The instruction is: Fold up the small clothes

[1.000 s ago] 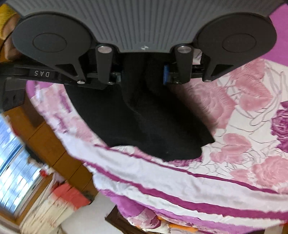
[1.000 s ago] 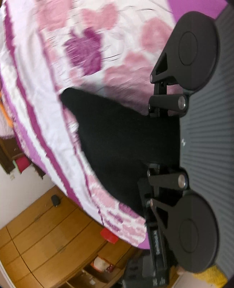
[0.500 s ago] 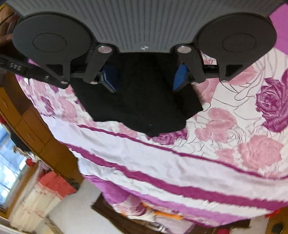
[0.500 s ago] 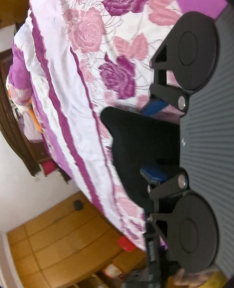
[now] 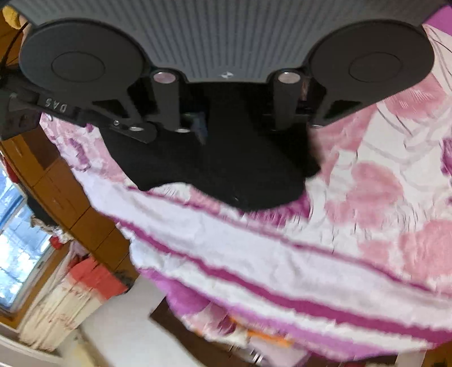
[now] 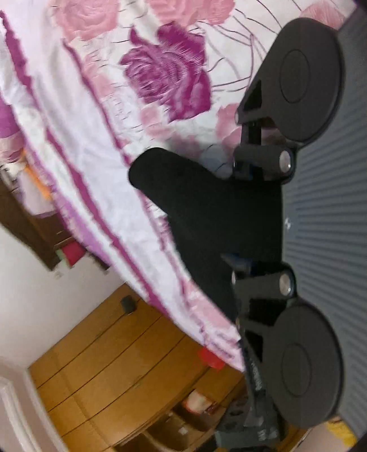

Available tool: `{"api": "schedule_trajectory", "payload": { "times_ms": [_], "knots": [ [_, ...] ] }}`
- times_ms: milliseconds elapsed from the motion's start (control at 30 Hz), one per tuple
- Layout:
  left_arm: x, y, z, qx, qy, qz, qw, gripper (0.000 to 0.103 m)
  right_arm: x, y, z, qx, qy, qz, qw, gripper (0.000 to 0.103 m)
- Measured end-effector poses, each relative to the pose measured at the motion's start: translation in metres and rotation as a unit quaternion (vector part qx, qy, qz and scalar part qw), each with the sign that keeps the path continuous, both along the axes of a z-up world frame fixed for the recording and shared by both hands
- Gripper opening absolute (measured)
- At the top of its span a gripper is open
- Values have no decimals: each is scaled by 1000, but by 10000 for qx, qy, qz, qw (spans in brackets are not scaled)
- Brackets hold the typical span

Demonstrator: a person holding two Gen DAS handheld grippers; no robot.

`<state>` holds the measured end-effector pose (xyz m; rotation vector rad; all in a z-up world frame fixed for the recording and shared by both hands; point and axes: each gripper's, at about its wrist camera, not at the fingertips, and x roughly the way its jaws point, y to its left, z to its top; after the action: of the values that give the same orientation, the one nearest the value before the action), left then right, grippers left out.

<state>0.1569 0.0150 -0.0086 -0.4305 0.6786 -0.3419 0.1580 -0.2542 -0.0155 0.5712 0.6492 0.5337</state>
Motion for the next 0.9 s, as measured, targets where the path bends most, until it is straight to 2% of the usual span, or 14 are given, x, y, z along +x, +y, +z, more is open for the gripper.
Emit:
{"api": "schedule_trajectory", "payload": {
  "times_ms": [67,133,200,300,400,467,567,700,833,900],
  "knots": [
    [-5,2,14,-94,-293,-29,9995,21,-5,-1,14,156,-288,78,9994,40],
    [-5,0,27,68,-629,-19,9980,21,-9,4,30,-18,-643,71,9979,40],
    [2,-3,34,298,-798,-59,9964,21,-3,10,41,-204,-846,24,9962,40],
    [21,-3,26,522,-655,-30,9965,22,15,20,41,-561,-858,-43,9947,41],
    [40,-4,4,768,-382,44,9963,22,33,30,24,-992,-653,-190,9927,44],
    [48,-2,-9,763,-276,65,9967,24,38,29,12,-1174,-527,-280,9913,47],
    [52,1,-19,776,-214,90,9967,26,45,23,-4,-1038,-390,-318,9933,52],
    [53,0,-22,826,-169,107,9964,29,48,25,-11,-1074,-449,-329,9927,56],
    [48,1,-10,851,-144,86,9962,33,43,24,-5,-981,-361,-363,9939,57],
    [40,0,0,1003,-156,103,9948,36,38,23,6,-1047,-347,-409,9931,58]
  ]
}}
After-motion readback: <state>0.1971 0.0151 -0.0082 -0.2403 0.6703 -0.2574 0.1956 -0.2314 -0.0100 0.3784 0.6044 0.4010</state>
